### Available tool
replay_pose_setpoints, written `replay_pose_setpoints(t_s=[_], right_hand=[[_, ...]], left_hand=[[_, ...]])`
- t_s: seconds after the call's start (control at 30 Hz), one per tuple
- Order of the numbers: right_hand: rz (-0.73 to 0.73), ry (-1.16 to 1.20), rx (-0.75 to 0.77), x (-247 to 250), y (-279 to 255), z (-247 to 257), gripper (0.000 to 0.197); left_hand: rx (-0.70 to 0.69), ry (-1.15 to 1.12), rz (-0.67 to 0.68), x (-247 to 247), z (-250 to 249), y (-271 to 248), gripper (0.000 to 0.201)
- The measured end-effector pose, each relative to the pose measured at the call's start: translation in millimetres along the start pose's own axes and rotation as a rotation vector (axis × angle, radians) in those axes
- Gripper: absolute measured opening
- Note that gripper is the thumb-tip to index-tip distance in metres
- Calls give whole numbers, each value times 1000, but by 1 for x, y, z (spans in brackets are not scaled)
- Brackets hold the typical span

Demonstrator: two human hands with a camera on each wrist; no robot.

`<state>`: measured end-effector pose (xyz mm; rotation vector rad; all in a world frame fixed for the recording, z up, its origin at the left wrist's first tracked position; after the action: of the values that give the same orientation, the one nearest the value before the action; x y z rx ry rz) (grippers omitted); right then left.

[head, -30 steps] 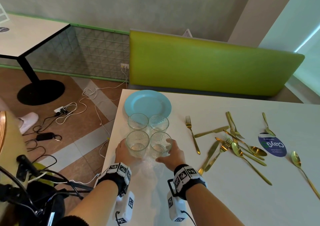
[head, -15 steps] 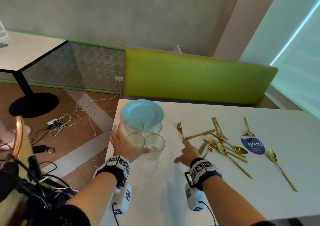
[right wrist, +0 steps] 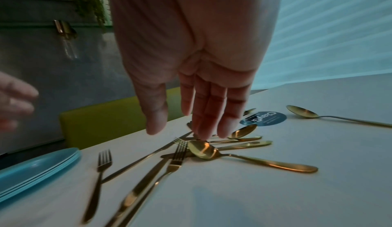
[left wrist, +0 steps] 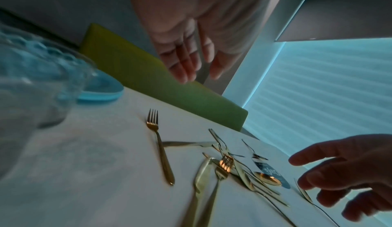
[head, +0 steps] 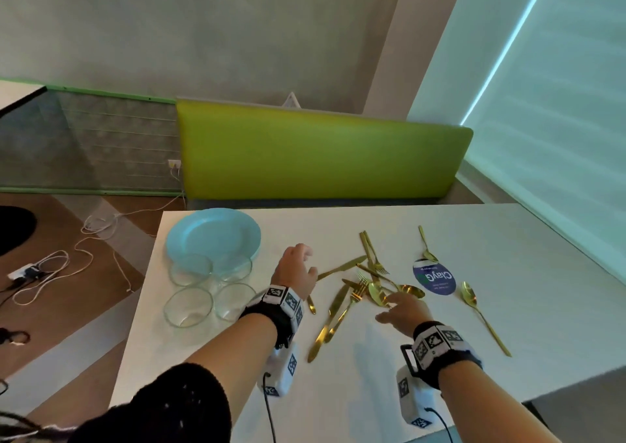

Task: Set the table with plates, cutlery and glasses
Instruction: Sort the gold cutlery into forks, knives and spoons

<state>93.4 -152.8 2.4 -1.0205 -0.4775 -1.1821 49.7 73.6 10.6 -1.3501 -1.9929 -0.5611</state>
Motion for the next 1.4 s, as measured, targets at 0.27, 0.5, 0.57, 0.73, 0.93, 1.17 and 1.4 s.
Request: replay_pose_setpoints(t_s=[0.27, 0.5, 0.57, 0.73, 0.93, 1.17, 1.4], right_hand=[[51, 67, -7, 18, 71, -31, 40], [282, -68, 69, -9, 104, -21, 26], [359, -94, 67, -23, 105, -18, 28], [437, -154, 65, -52, 107, -9, 33], [430, -198, 17, -69, 112, -4, 38], [384, -224, -11, -78, 117, 1, 44], [303, -182, -45, -84, 117, -2, 44]], left_hand=[[326, 196, 215, -73, 15, 58, 25], [515, 311, 202, -101, 49, 77, 22], [544, 310, 210, -104, 54, 80, 32], [578, 205, 236, -104, 54, 87, 39], [624, 123, 214, -99, 57, 85, 48], [613, 108, 254, -91, 58, 81, 46], [643, 89, 271, -90, 66, 82, 10]])
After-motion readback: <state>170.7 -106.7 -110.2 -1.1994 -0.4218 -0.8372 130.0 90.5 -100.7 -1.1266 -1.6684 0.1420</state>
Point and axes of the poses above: each hand's wrist, its own y-axis towards the middle knuckle, its own x-axis out of the back of the hand, z = x × y, the point moved 3 cm from there along y, towards the middle knuckle, and after that the axes turned 7 degrees about y, right-handed, at the moved point
